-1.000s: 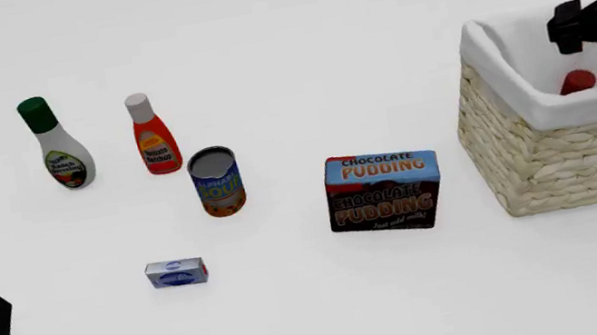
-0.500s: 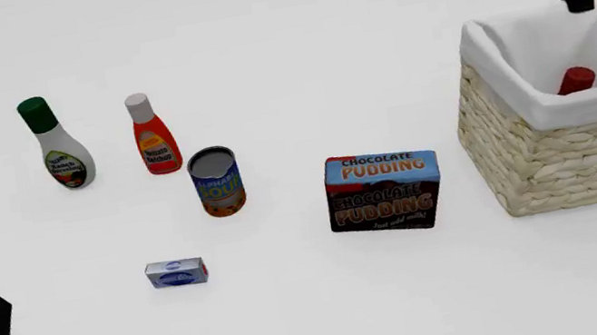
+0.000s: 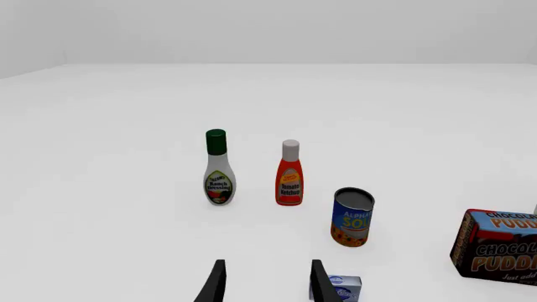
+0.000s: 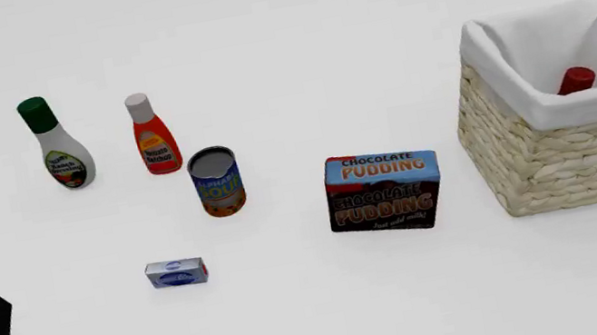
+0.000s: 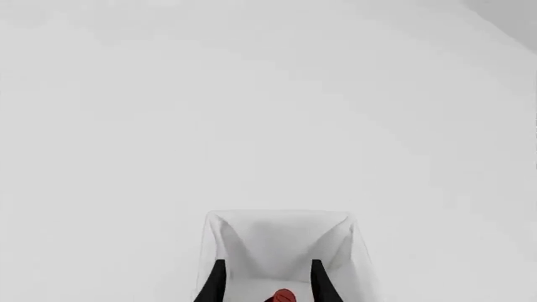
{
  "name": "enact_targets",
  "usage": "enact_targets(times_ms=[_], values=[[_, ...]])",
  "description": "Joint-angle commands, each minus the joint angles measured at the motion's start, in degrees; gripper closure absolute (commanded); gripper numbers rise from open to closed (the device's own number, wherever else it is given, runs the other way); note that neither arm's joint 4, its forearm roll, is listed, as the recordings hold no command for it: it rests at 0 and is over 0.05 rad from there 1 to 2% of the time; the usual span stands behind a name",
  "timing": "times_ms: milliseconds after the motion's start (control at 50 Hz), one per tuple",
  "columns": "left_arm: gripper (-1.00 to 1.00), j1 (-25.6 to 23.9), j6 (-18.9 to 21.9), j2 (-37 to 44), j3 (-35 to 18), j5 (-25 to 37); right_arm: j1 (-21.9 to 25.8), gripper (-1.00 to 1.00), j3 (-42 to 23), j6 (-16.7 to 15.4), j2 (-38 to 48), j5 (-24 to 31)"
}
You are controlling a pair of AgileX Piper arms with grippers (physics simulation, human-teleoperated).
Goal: Pick the bbq sauce and place it in the basket.
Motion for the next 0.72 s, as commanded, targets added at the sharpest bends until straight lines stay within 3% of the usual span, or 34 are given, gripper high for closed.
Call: enact_targets(times_ms=[20,460,720], values=[[-1.00,0.0,0.0,0.0,0.0,0.0,1.3,-1.00,-1.0,0.7,-3.8,0.7],[-1.00,0.0,0.0,0.0,0.0,0.0,3.3,-1.00,-3.2,1.3,-8.9,2.1],[-1.00,0.0,0.0,0.0,0.0,0.0,2.2,-1.00,-5.2,3.6,-12.0,0.9]])
